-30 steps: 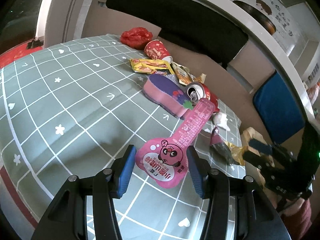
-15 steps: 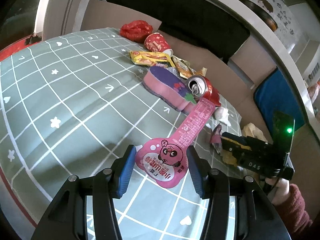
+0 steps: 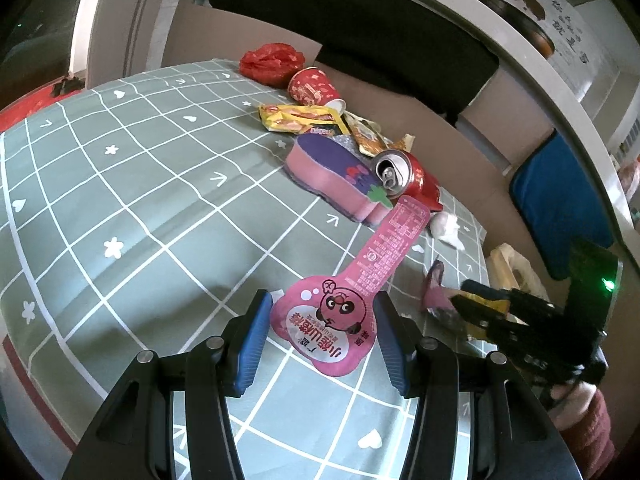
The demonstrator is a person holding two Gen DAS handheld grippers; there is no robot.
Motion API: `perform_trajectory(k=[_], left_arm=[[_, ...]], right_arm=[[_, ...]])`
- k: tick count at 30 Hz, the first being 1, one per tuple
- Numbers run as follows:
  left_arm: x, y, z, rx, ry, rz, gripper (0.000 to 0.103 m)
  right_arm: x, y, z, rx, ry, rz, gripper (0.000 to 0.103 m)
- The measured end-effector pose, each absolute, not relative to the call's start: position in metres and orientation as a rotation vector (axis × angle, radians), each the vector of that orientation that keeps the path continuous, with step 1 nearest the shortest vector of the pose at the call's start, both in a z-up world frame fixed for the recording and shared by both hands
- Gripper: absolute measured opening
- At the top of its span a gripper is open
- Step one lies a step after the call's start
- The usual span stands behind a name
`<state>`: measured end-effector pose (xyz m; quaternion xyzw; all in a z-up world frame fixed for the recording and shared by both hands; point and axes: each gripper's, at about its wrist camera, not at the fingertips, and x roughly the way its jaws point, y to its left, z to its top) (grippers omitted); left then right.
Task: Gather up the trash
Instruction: 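Lift the pink wrapper and yellow snack bag and carry them toward the bin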
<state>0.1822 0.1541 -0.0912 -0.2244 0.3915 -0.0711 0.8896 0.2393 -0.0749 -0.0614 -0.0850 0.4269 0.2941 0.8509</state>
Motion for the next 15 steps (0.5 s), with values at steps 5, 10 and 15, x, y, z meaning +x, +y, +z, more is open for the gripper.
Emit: perform_trajectory(k=[5,10,15], left_arm=[[0.184,0.149,-0.093,-0.469,0.824,-0.166,0.052],[0.184,0.145,-0.094,-0.467,0.838,-0.177,0.052],[0.183,0.149,-0.093,-0.466,0.828,-0.162,0.052]], right_arm=[[0.223,-0.084,-0.047,-0.169,0.861,0.614,0.043],[0.237,-0.085,-0.065,-0.143,0.931,0.595,0.043],[0.229,-0.075,-0.079,-0.184,0.911,0.629,0.042]])
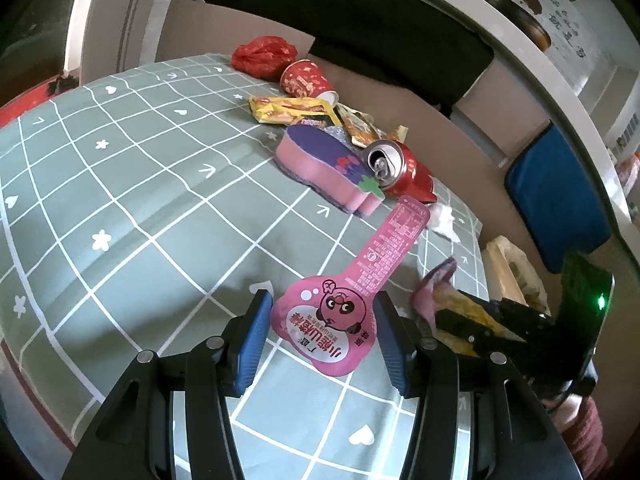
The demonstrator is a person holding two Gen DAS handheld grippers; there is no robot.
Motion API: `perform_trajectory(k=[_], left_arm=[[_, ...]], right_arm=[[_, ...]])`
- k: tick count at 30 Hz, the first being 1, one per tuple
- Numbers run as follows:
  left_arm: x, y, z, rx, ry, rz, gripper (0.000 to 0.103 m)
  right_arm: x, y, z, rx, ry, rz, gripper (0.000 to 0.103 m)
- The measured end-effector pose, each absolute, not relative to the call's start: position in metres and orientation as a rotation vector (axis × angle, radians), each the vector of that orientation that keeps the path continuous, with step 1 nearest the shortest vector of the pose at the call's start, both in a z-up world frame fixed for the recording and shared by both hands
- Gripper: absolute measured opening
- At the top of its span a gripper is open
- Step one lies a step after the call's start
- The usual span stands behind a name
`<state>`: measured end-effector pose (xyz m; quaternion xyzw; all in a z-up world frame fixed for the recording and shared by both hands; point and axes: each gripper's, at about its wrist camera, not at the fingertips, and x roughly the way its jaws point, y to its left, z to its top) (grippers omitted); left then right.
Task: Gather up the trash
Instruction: 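Lift the pink wrapper and yellow snack bag and carry them toward the bin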
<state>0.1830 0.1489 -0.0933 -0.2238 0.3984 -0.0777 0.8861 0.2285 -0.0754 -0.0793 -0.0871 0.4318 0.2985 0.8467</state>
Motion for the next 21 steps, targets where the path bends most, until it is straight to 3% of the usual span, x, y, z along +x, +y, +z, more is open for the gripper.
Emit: perform_trajectory(k=[3,5,21], left_arm=[[0.183,0.147,-0.095,-0.456,0.832,-0.154,0.052],[0.184,0.145,-0.093,-0.442,0.83,-0.158,0.052],[0.214,0.055,-0.003,-0.145,0.605,-0.289,0.052]], right_arm=[[0.223,-0.068,-0.08,-0.244,0.895,0.612,0.023],[0.22,-0.069,-0.073,-0.233,0.882,0.617,0.016],[0.201,-0.164,0.04,-0.024,0.599,0.379,0.016]])
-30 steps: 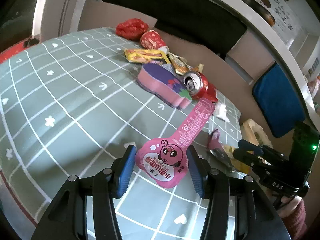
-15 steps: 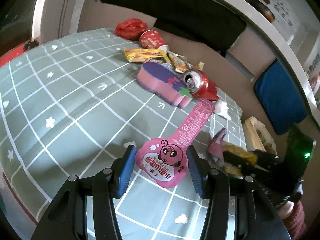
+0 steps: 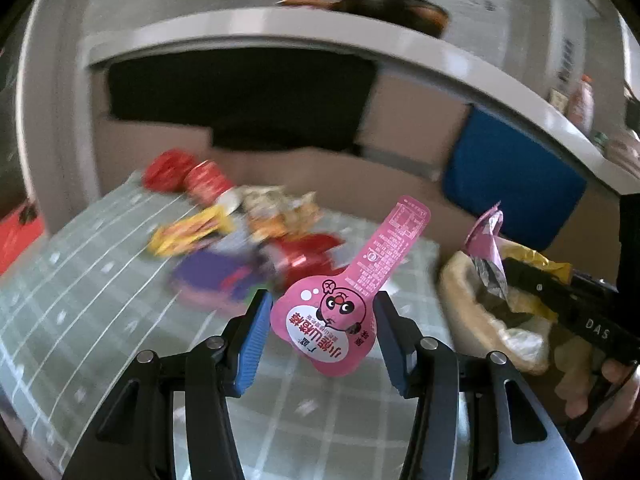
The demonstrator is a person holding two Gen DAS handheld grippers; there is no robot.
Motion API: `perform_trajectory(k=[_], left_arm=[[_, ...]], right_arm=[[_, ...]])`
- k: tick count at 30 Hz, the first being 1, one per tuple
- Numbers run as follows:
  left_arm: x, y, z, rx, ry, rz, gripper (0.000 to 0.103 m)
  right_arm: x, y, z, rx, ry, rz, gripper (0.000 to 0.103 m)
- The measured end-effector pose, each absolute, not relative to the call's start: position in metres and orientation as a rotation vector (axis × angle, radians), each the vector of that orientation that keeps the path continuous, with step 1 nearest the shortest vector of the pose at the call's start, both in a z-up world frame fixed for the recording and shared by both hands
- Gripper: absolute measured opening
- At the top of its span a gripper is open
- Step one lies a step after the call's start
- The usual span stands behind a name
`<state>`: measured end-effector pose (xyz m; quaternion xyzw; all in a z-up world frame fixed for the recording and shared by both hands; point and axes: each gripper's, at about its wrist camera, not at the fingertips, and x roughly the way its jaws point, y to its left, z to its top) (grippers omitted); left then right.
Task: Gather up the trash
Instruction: 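Lift the pink wrapper and yellow snack bag and carry them toward the bin, then lower both held items into the trash bin and open both grippers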
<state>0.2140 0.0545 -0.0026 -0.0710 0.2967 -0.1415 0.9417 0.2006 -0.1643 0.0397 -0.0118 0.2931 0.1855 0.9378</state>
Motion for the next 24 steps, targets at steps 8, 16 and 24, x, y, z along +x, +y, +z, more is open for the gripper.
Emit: perform_trajectory(k=[8,16,24], left_arm=[[0.249,-0.049,0.024,-0.067,0.542,-0.465,0.052],[0.278,-0.125,0.01,-0.016,0.544,-0.58,0.052],[0.304,-0.159,-0.017,-0.018,0.646,-0.617,0.052]], right_arm=[[0.183,-0.246,0.055,-0.002,0.553,0.134,0.016],[0.182,-0.3,0.046,0.035,0.559,-0.038,0.017],[0.2,-0.323,0.023,0.096,0.601,-0.072,0.017]])
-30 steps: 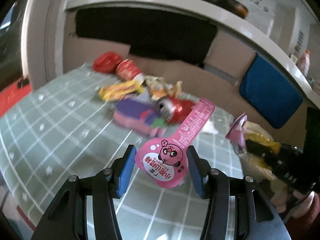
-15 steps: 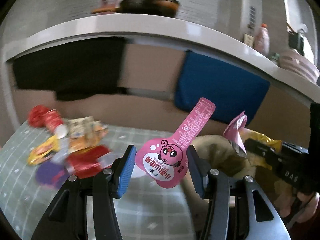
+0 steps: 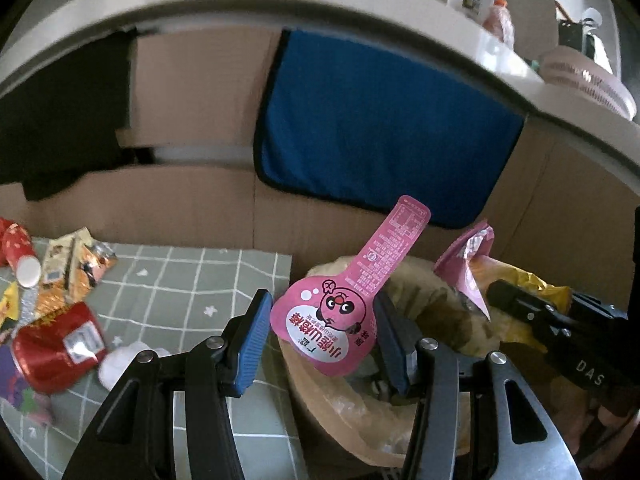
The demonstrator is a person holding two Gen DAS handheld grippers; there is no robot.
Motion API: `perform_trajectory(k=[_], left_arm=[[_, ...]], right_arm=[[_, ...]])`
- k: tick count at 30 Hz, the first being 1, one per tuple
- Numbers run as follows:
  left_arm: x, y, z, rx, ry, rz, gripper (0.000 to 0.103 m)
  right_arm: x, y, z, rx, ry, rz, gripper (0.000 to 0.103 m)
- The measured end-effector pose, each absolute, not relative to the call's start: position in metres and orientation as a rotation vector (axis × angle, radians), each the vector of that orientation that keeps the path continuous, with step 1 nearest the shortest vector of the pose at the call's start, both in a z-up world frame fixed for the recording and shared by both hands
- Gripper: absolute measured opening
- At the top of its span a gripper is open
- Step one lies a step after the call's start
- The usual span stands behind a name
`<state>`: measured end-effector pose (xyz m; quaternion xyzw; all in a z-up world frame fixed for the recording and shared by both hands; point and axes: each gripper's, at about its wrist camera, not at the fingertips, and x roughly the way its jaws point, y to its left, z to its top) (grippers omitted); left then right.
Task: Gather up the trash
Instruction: 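Lower both held items into the trash bin and open both grippers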
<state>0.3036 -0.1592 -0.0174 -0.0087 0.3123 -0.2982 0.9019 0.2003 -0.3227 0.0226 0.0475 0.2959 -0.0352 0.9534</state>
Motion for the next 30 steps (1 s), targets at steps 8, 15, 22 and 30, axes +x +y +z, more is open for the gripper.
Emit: perform_trajectory(k=[8,15,22,30], left_arm=[[0.313,-0.171,-0.04,-0.035,0.716,-0.629,0.052],[0.316,-0.177,-0.043,-0.039,0.718,-0.64,0.053],[0.317,-0.179,-0.038,-0.09,0.703,-0.736,0.064],[0.32,-0.152,-0.024,-0.16,0.698,-0.708,0.064]], right_arm=[[0.209,-0.343,0.007,0.182,0.631,-0.075,0.02],[0.214,-0.348,-0.001,0.198,0.641,-0.089,0.021],[0.21,-0.355,-0.003,0.236,0.618,-0.105,0.048],[0.207,-0.359,0.0,0.249,0.609,-0.141,0.048]])
